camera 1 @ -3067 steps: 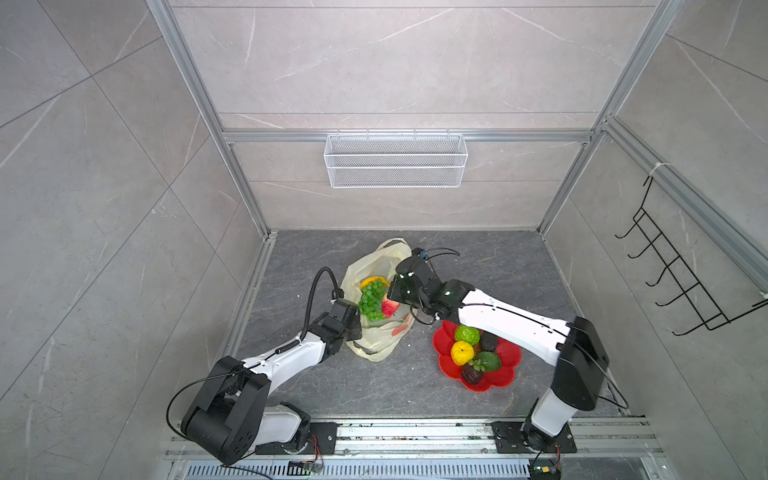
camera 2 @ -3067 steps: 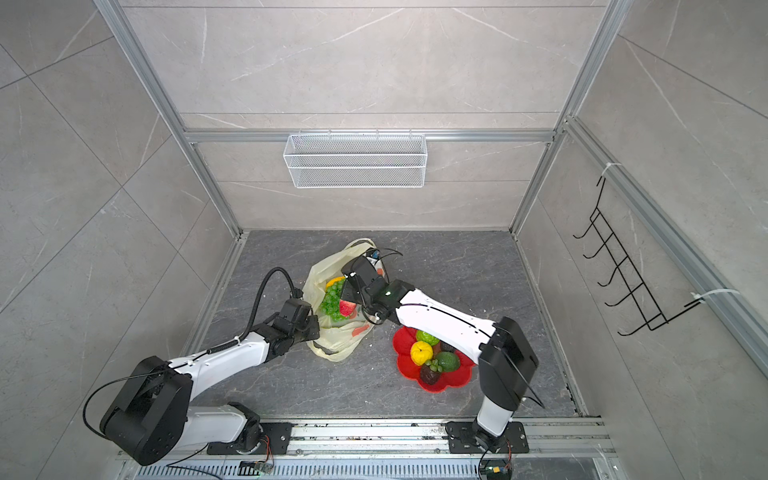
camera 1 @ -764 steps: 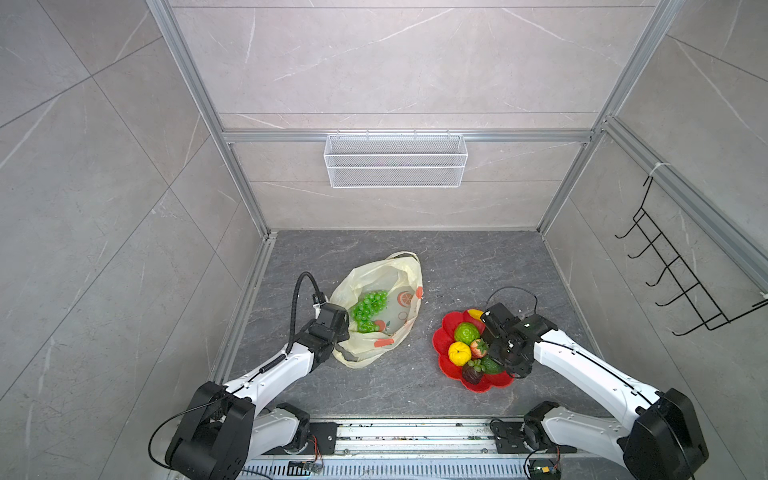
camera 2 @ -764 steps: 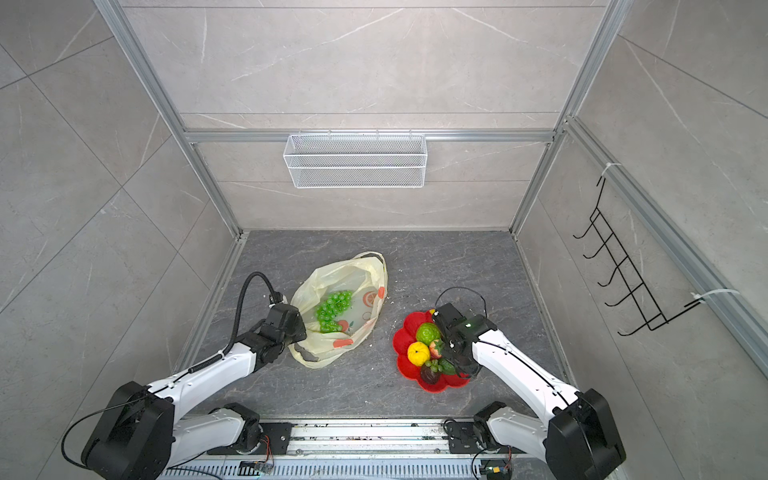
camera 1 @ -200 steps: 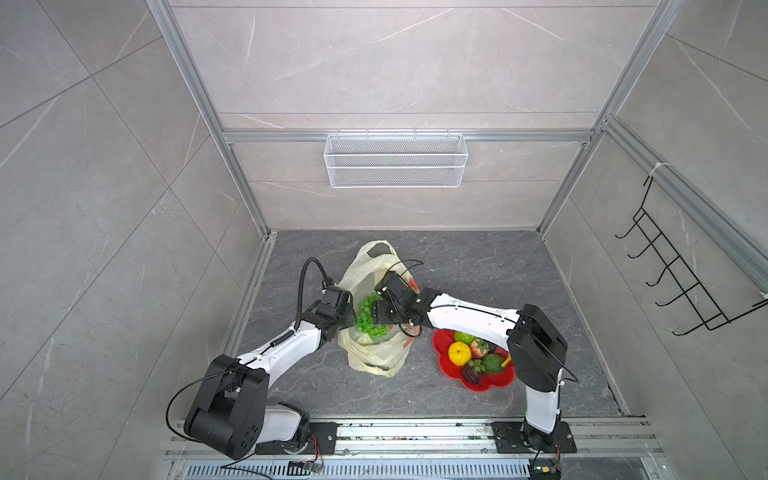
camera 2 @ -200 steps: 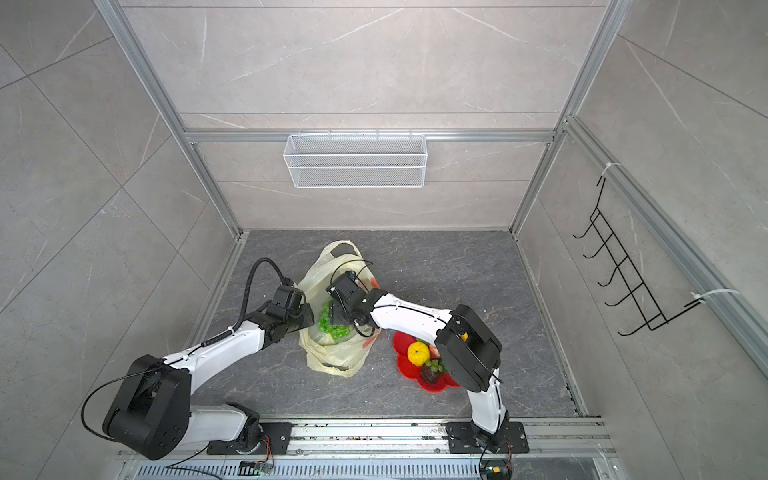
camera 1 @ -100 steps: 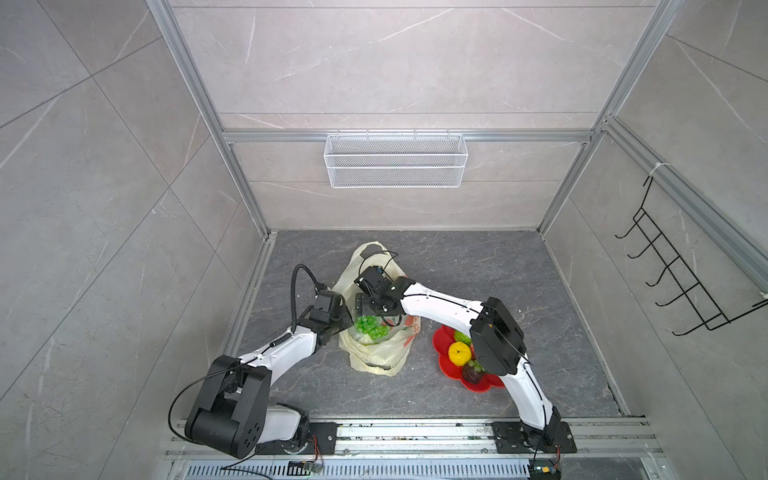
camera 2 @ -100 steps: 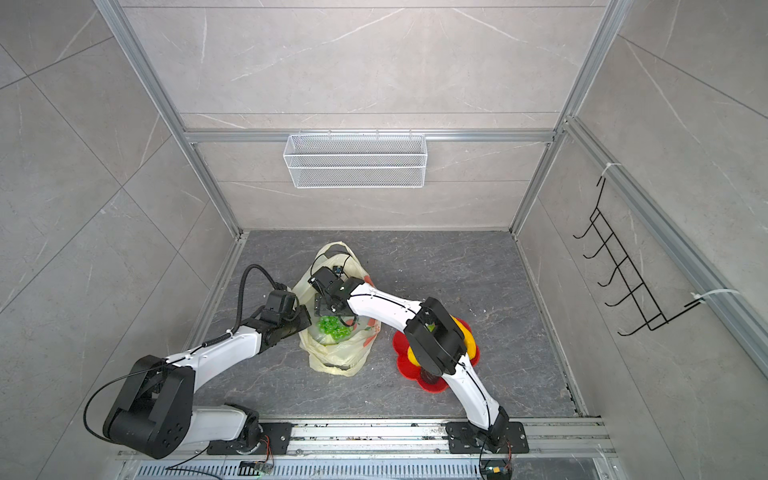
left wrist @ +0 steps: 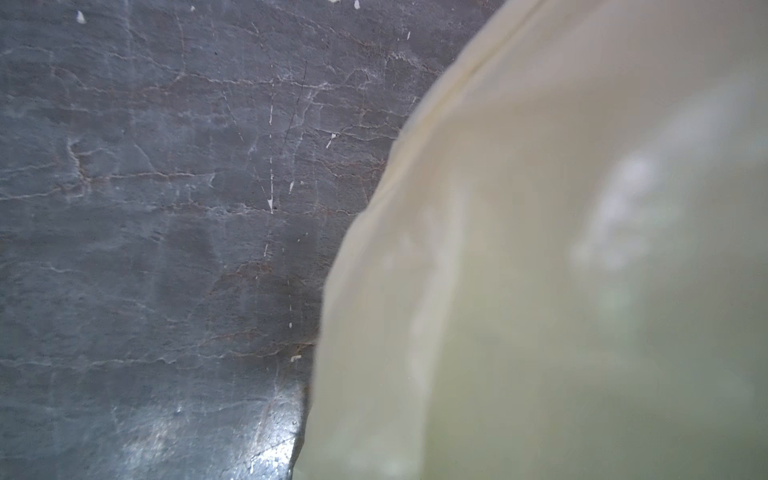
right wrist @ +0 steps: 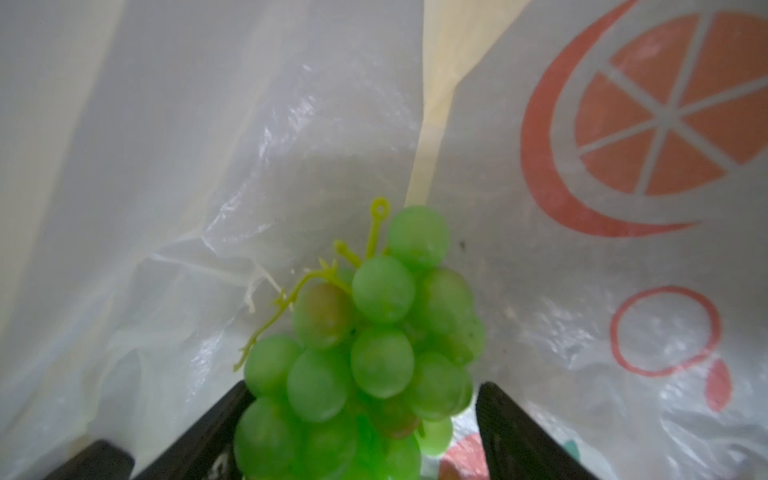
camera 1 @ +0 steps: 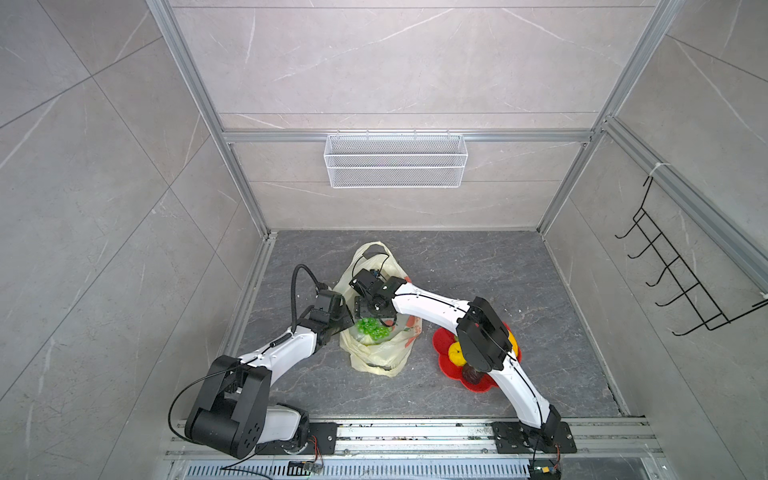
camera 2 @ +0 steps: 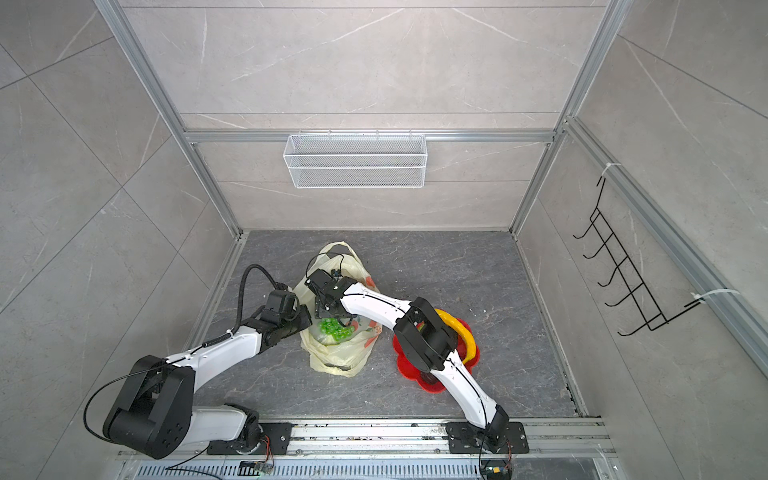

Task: Take the fake fruits out of the plastic bag
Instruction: 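Grasp the green grapes with the right gripper while the left gripper holds the bag rim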

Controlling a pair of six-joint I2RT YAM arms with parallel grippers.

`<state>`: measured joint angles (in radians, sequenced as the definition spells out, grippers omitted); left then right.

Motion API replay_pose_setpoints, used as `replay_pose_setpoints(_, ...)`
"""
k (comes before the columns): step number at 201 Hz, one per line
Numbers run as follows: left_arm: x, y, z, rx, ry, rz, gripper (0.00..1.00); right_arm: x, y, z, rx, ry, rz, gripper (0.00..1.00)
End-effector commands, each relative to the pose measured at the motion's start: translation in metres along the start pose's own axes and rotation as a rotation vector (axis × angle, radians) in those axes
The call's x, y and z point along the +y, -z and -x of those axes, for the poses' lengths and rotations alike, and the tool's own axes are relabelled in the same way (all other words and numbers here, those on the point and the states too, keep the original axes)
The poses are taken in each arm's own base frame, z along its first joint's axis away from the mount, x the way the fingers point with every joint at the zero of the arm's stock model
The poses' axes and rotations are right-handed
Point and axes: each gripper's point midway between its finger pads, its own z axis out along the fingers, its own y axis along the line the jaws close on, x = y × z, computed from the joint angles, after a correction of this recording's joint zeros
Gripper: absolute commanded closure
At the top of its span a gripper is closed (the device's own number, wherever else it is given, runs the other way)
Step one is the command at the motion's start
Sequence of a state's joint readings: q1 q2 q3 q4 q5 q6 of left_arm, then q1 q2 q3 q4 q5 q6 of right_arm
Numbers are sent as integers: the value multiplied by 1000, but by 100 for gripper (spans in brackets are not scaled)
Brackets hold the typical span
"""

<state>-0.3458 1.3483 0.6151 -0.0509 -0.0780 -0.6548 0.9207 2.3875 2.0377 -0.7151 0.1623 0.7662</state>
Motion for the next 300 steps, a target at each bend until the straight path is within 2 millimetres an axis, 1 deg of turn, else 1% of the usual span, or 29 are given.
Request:
replay_pose_setpoints(1,-2,3,9,-37,9,-12,95,-10,-17,-8,32,18,-71,14)
replay_pose_setpoints(42,-3,5,11,-46,10,-21,95,-13,-27,-6,39,27,-122,14)
replay_pose_setpoints(65,-4,5,10,-43,7,-25,95,-12,-31,-5,38,31,-127,17)
replay_pose_setpoints(74,-4,5,10,-46,8,-23,95,-10,-28,-2,34,29,-121,20)
replay_pose_setpoints(76,-3,5,10,-46,9,-21,95,-12,-36,-6,47,31,-133,20)
replay_pose_setpoints(81,-3,6,11,-49,8,-21,95,-13,-39,-8,52,33,-137,23)
replay_pose_setpoints(109,-2,7,13,-57,4,-15,95,-8,-35,-6,50,26,-106,36)
replay_pose_setpoints(115,-2,7,12,-55,4,-15,95,-8,-38,-9,52,26,-102,38)
replay_pose_setpoints(117,-2,7,12,-54,3,-13,95,-4,-30,-4,40,23,-86,39)
replay_pose_setpoints(121,-2,7,12,-53,4,-13,95,-2,-26,-2,33,22,-72,40)
replay_pose_setpoints(159,-2,6,12,-52,3,-9,95,12,-7,5,7,20,28,50)
replay_pose_setpoints(177,0,6,12,-51,2,-2,95,21,1,7,1,8,103,52)
replay_pose_setpoints(193,1,5,12,-50,2,4,95,24,9,9,-8,-6,149,53)
replay_pose_setpoints(227,3,5,12,-54,2,15,95,22,28,16,-39,0,184,53)
replay_pose_setpoints(239,3,4,12,-52,1,20,95,20,33,16,-44,0,198,53)
replay_pose_setpoints(262,5,3,11,-50,0,32,94,17,47,20,-68,-10,259,53)
replay_pose_setpoints(280,6,3,12,-53,2,35,95,9,58,24,-88,-38,314,53)
replay_pose_setpoints(300,7,3,13,-53,0,40,95,-4,67,28,-102,-81,342,53)
